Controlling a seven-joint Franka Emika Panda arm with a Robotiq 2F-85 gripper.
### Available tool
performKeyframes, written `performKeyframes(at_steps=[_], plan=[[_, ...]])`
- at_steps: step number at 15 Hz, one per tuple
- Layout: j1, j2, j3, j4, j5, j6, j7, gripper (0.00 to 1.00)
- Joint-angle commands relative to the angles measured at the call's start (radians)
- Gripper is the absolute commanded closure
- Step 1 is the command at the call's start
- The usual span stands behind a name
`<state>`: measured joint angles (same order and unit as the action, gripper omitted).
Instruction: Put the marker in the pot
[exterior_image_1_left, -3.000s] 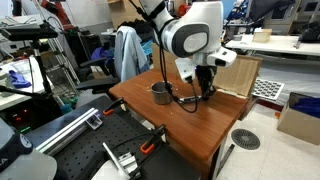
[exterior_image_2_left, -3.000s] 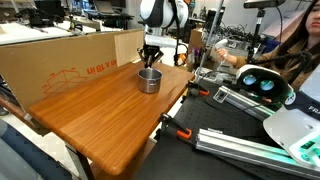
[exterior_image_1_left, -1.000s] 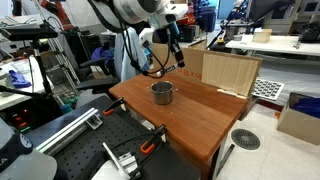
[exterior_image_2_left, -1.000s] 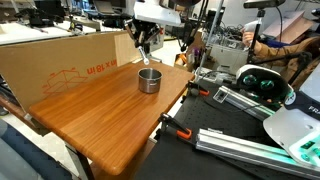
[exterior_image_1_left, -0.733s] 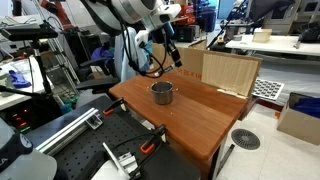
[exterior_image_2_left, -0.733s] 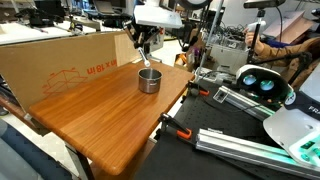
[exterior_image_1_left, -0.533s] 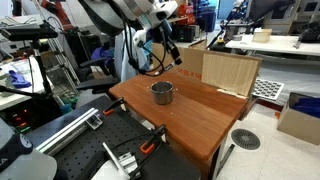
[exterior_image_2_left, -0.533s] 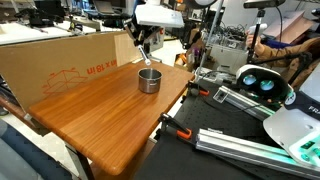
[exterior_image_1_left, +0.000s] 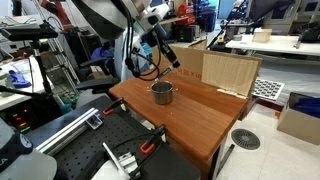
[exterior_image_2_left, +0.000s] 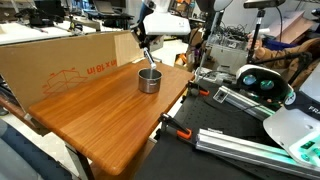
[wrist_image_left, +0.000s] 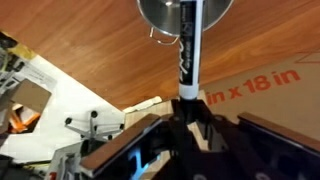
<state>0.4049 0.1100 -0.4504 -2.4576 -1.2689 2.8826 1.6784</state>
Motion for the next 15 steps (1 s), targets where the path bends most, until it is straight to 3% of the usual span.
performKeyframes(at_steps=[1,8,15], plan=[[0.02,-0.048,-0.012,-0.022,-0.179,-0.054,0.168,0.95],[0.015,-0.032,0.006,-0.036,-0.329,-0.107,0.337,0.95],[0.015,-0.007,0.024,-0.047,-0.385,-0.142,0.405,0.95]])
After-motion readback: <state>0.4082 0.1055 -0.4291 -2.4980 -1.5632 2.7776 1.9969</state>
